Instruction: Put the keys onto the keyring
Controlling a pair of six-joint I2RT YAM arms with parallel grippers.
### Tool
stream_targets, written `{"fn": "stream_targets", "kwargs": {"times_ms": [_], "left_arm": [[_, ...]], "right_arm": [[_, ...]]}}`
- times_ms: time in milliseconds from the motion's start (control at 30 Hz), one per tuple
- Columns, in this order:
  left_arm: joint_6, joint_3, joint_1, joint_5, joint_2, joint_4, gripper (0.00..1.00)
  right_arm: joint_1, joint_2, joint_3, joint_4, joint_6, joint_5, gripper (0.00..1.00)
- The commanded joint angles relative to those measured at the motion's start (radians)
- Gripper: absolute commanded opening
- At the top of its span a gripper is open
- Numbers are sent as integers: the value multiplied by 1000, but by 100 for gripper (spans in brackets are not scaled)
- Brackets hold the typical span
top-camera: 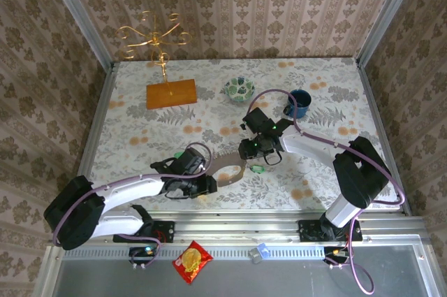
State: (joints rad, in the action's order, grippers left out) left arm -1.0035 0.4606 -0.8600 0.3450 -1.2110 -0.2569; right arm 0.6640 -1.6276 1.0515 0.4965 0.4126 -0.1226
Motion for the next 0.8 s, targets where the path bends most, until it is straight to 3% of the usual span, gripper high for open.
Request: {"fn": "stream_targets", "kwargs": {"times_ms": [0, 467, 767], "left_arm": [[-22, -26, 44, 28, 7, 33, 38], [-7, -68, 151, 45, 54, 88, 33], [3, -64, 168, 71, 29, 145, 17]], "right_arm": [[6, 14, -8, 1, -23, 6, 37], [6, 16, -10, 2, -23, -2, 36], [6, 34, -14, 14, -27, -2, 36]]}}
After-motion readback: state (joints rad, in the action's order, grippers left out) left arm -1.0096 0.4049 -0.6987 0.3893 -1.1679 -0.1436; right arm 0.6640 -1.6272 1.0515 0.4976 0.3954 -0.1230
